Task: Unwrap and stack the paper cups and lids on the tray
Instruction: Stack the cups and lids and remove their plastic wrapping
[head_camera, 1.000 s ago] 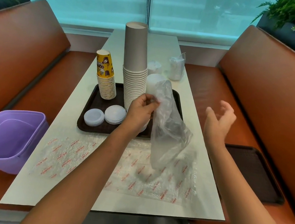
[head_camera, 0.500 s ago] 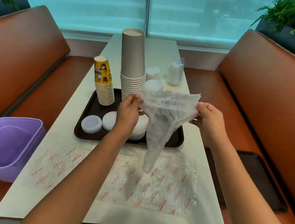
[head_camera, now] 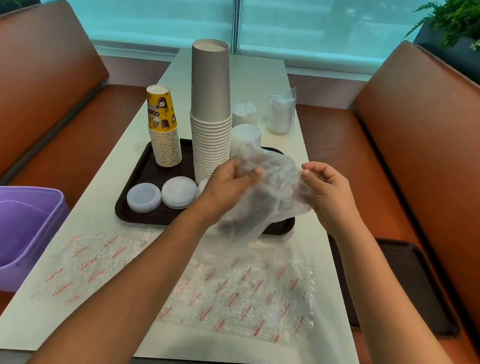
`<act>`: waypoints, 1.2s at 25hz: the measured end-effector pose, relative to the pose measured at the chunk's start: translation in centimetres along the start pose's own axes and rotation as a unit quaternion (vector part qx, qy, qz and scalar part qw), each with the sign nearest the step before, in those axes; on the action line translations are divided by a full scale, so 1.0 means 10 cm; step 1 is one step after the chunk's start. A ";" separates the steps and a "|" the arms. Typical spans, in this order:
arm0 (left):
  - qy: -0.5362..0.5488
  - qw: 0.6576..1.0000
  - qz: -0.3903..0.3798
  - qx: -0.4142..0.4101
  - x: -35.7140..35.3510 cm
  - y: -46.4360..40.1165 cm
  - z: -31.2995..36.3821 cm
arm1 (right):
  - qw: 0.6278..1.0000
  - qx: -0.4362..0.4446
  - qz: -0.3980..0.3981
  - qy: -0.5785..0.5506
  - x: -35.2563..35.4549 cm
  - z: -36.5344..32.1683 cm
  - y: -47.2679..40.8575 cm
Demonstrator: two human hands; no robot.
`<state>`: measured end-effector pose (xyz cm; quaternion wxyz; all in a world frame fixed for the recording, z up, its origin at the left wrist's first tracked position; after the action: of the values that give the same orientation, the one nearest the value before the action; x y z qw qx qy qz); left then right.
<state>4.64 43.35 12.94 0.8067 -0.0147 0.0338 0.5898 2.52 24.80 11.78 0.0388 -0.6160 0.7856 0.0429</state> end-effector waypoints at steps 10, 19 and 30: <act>-0.065 0.991 0.115 0.014 0.10 -0.09 0.05 | 0.970 -0.035 -0.162 0.180 0.01 -0.10 0.05; -0.270 0.954 0.062 -0.118 -0.12 0.01 -0.18 | 0.993 -0.021 -0.112 -0.009 -0.13 -0.09 0.04; 0.052 0.983 0.157 0.080 0.16 -0.12 -0.13 | 0.991 -0.061 -0.113 0.045 0.11 0.03 -0.03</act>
<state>6.20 44.47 11.48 0.6998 0.0242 0.1248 0.7029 2.57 23.66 11.38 -0.0298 -0.7033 0.7079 0.0586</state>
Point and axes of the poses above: each hand's wrist, its own y-axis away from the middle knuckle, its own x-axis out of the back of the hand, z = x × y, the point moved 3 cm from there along -y, towards the middle knuckle, and after that the axes turned 3 degrees about -z, right-handed, at the moved point
